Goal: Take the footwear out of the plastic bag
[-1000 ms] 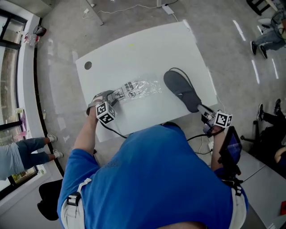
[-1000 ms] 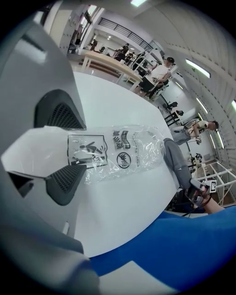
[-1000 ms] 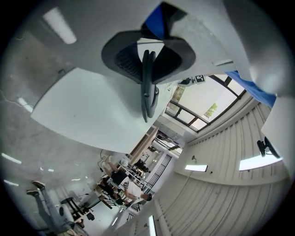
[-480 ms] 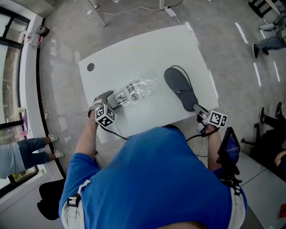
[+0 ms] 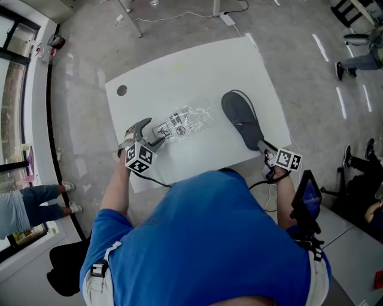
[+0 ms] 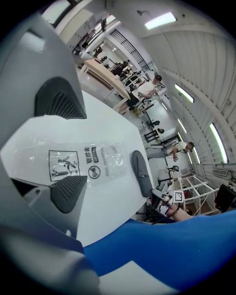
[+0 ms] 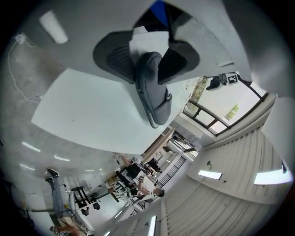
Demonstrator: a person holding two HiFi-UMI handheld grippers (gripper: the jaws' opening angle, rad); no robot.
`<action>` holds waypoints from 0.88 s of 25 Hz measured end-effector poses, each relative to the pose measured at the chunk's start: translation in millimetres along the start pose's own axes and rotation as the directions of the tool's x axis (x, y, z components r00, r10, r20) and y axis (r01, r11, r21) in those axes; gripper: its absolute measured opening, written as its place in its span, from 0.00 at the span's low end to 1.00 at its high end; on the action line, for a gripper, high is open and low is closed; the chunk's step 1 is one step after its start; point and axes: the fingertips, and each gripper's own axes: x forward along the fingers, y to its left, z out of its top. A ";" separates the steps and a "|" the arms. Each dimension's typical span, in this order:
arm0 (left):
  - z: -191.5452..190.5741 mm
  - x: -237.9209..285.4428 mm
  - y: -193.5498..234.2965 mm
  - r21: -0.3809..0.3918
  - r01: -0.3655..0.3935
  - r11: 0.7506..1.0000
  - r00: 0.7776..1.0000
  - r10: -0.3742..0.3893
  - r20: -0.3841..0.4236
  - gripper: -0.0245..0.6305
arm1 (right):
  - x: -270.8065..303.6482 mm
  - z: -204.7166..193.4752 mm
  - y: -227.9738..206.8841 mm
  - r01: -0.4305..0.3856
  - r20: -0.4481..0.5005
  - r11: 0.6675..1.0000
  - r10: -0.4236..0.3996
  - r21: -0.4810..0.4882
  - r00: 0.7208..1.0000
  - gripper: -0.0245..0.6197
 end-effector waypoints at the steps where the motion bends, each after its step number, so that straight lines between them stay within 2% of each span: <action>1: 3.2 -0.5 1.1 -0.014 -0.007 1.000 1.000 0.007 0.016 0.65 | 0.7 0.4 -1.8 0.012 0.000 1.000 -0.012 -0.005 1.000 0.28; 7: 25.9 -0.3 6.3 -0.088 -0.042 0.995 0.994 0.050 0.100 0.64 | -2.0 10.5 -18.7 0.115 0.015 0.992 -0.114 -0.054 0.993 0.33; 10: 33.9 -12.0 3.4 -0.114 -0.046 0.992 0.988 0.062 0.144 0.63 | -12.4 12.1 -11.7 0.140 0.051 0.988 -0.136 -0.062 0.989 0.33; 13: 38.9 -34.8 -3.3 -0.141 -0.060 0.988 0.977 0.087 0.196 0.57 | -29.0 7.1 8.0 0.168 0.101 0.979 -0.157 -0.118 0.982 0.33; 15: 45.5 -42.1 -7.4 -0.157 -0.079 0.984 0.964 0.115 0.238 0.50 | -35.8 9.5 17.3 0.201 0.147 0.959 -0.174 -0.199 0.974 0.33; 18: 56.7 -49.6 -15.7 -0.177 -0.097 0.979 0.942 0.148 0.302 0.40 | -44.6 17.2 39.9 0.285 0.236 0.890 -0.210 -0.356 0.949 0.33; 20: 64.9 -56.8 -22.9 -0.184 -0.101 0.978 0.926 0.160 0.343 0.35 | -50.7 20.7 60.8 0.353 0.295 0.812 -0.234 -0.465 0.926 0.32; 22: 73.6 -64.3 -32.2 -0.190 -0.101 0.977 0.908 0.169 0.383 0.31 | -56.7 22.8 82.4 0.414 0.347 0.713 -0.249 -0.567 0.904 0.32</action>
